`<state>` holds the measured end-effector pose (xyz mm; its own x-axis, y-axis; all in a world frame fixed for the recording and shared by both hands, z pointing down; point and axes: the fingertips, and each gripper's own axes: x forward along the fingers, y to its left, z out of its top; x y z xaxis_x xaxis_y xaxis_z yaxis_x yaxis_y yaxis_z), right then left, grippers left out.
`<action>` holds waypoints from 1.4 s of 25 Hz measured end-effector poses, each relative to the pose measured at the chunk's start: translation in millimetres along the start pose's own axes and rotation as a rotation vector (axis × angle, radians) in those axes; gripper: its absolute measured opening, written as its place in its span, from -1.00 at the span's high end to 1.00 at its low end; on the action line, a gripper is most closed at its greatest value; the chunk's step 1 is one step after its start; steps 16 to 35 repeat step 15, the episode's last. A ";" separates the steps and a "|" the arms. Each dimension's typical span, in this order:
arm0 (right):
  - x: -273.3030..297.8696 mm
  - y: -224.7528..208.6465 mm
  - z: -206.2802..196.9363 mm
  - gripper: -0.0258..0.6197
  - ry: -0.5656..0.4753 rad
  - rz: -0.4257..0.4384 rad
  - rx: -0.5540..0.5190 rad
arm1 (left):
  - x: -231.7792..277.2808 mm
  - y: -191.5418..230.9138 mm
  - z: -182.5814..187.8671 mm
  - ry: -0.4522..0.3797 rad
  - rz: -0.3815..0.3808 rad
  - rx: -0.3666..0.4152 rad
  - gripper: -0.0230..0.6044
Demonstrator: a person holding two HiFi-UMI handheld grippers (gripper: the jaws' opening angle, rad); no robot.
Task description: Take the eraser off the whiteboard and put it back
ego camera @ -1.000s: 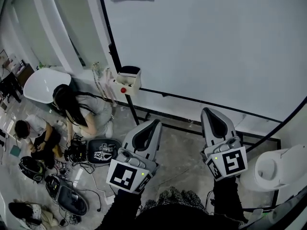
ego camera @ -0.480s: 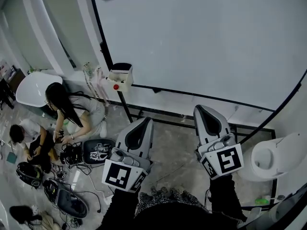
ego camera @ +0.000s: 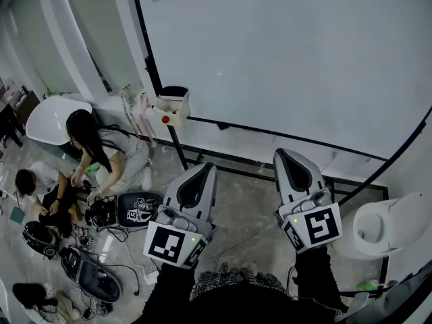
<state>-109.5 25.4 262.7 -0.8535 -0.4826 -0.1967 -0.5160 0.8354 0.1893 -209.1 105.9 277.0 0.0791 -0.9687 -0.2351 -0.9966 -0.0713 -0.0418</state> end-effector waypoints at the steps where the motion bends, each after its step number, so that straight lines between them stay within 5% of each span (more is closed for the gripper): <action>1: -0.2 -0.7 -0.4 0.90 0.000 0.003 0.000 | 0.6 -1.5 -0.3 0.001 0.000 0.002 0.91; 35: 4.5 -14.6 -4.4 0.90 0.014 0.014 -0.011 | 14.8 -8.8 -0.7 0.013 -0.008 0.015 0.91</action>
